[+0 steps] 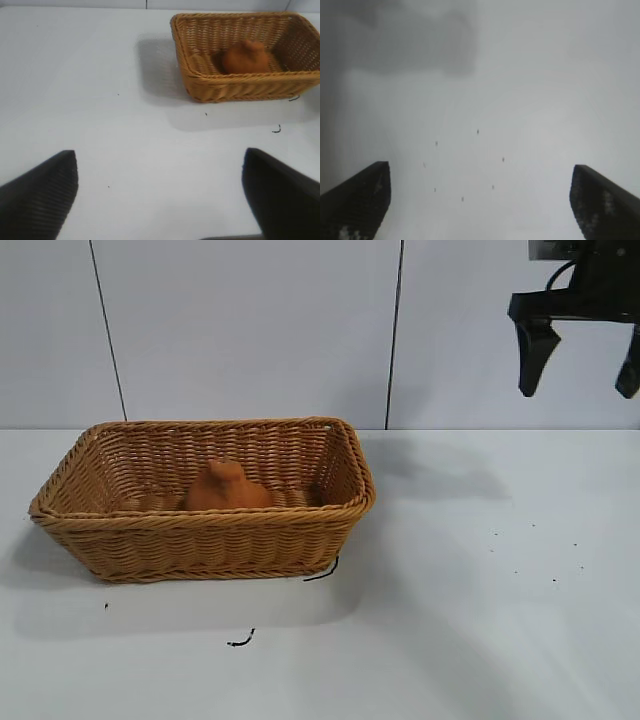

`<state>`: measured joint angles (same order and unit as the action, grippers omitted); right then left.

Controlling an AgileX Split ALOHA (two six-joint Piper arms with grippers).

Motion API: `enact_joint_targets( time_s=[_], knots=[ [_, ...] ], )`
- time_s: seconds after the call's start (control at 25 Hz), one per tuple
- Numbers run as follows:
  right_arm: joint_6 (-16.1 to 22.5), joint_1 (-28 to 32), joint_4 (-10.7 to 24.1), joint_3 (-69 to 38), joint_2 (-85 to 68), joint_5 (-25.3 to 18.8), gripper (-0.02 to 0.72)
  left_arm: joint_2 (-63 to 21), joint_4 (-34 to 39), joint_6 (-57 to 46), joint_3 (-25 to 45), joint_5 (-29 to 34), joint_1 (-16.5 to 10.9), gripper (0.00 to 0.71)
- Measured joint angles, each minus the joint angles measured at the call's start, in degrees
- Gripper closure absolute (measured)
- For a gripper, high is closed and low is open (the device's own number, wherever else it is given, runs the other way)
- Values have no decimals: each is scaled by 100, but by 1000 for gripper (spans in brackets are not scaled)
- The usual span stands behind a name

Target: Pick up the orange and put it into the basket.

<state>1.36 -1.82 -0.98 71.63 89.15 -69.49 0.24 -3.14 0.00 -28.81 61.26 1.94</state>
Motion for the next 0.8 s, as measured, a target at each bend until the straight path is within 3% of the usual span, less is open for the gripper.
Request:
enact_joint_targets(
  time_s=[0.28,0.56,0.8],
  knots=[
    [-180,0,0,-1835,-2383,61,8,0,0,0,0,0,0,71],
    [-366,0,-5,-3478,-4815,851,8,0,0,0,0,0,0,71],
    [-366,0,-5,-4279,-6687,1057,8,0,0,0,0,0,0,71]
  ],
)
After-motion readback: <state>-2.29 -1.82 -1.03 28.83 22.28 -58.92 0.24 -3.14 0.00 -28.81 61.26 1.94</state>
